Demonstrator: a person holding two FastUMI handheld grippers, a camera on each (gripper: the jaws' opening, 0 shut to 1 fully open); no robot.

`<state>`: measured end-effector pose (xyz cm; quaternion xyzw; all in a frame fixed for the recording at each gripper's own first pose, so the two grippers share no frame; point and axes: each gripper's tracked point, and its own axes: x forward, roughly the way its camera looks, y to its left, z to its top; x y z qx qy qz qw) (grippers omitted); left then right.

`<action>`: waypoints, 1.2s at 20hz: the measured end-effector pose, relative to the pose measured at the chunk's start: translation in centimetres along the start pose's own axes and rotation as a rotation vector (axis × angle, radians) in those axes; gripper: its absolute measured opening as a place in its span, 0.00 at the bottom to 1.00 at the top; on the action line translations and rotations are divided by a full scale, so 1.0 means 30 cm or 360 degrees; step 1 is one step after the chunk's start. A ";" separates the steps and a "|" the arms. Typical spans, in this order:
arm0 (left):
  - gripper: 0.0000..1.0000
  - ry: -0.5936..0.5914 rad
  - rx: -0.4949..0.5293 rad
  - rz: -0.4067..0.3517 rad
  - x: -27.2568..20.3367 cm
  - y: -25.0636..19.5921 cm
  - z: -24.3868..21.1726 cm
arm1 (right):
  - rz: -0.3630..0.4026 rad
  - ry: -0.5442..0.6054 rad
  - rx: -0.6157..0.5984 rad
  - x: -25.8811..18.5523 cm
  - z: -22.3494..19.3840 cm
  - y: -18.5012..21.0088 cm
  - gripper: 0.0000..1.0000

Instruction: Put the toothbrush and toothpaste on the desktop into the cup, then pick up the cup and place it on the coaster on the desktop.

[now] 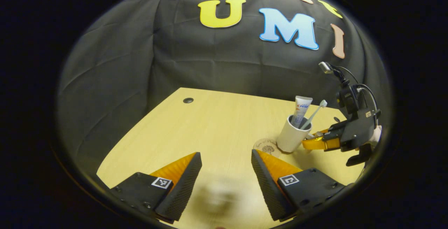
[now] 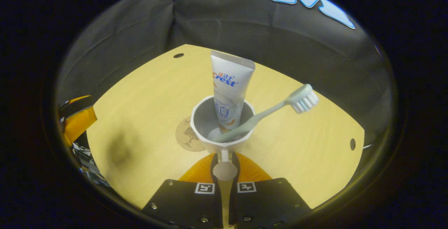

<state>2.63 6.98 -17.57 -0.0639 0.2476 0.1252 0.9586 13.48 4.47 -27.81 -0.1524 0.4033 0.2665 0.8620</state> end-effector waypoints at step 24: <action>0.95 0.0006 -0.0043 0.0122 -0.060 0.150 -0.040 | 0.0070 -0.0005 -0.0099 0.055 0.035 0.055 0.14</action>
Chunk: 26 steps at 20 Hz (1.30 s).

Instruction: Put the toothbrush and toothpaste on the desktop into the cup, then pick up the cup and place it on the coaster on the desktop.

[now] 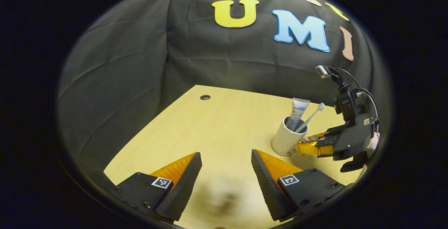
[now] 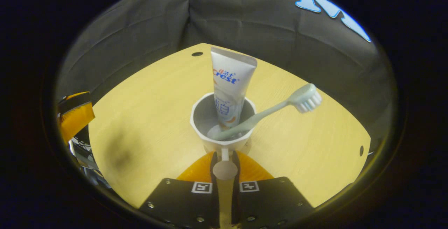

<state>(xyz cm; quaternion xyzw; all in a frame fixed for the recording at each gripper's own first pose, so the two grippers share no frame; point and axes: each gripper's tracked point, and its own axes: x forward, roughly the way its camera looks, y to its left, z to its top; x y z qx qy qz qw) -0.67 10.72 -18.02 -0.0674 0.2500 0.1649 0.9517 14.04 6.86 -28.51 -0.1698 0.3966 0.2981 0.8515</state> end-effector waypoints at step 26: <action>0.95 -0.0139 0.0238 -0.0429 0.049 -0.450 0.163 | -0.0220 -0.0387 0.0338 -0.408 0.048 -0.110 0.30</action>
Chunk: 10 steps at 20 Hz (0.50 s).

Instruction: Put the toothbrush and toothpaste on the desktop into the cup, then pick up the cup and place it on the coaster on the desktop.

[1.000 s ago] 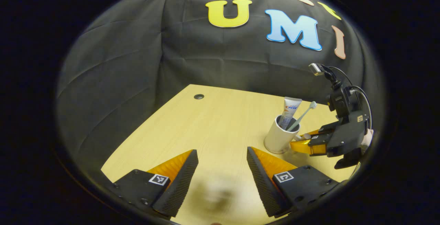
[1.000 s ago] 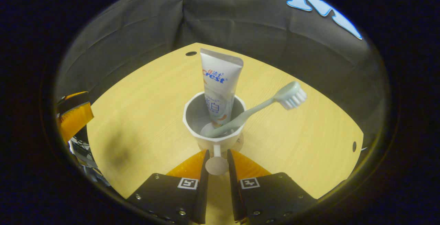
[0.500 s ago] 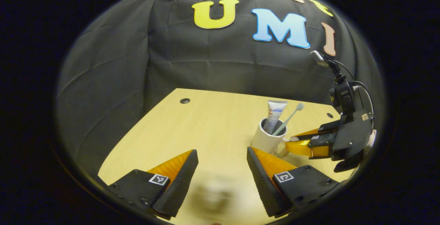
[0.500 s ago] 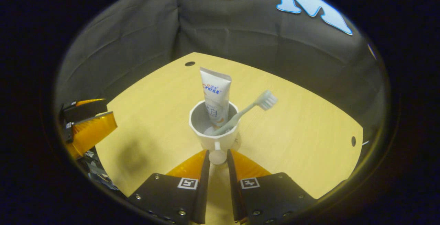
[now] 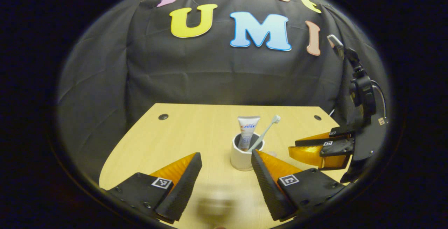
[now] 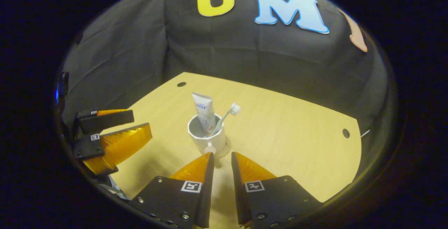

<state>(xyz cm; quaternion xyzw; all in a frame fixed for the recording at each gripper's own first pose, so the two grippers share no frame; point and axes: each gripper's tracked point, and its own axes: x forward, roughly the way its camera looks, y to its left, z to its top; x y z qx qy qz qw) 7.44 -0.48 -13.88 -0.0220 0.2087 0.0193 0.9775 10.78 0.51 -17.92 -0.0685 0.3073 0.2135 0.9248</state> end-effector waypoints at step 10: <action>0.95 -0.0516 0.0144 -0.0100 -0.092 -0.172 0.499 | -0.0481 -0.0648 0.0015 -0.368 0.408 -0.160 0.29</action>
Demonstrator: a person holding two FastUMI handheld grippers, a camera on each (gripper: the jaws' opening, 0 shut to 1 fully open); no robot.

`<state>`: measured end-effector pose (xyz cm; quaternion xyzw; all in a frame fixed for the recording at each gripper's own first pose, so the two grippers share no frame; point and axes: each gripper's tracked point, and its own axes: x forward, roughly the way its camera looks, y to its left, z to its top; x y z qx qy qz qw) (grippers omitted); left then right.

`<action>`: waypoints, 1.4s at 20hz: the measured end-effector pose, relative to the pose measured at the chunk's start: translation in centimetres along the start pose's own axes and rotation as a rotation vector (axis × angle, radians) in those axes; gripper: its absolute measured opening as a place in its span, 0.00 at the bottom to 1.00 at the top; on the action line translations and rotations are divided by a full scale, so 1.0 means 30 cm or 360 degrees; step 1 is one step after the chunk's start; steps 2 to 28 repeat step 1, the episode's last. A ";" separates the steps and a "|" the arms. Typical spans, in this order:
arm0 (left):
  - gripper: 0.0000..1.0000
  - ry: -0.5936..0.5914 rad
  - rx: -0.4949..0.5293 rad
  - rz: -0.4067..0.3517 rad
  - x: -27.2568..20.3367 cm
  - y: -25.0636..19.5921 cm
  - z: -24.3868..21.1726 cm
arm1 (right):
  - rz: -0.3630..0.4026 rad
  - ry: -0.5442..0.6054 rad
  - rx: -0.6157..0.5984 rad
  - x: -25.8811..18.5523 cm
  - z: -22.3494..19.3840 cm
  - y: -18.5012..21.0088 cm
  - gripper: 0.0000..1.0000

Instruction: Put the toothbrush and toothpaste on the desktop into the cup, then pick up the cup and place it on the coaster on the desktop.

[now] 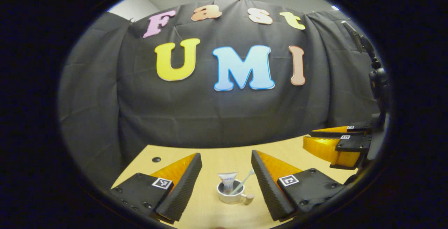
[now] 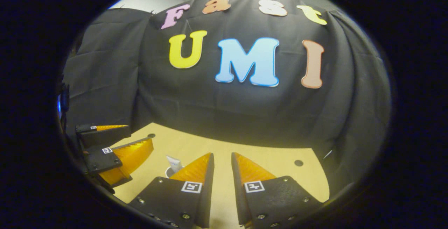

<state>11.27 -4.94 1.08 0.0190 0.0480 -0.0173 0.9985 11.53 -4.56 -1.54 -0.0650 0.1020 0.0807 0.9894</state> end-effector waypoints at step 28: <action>0.95 -0.0096 0.0015 -0.0006 0.001 -0.008 0.067 | -0.0020 -0.0056 0.0020 -0.020 0.039 -0.006 0.28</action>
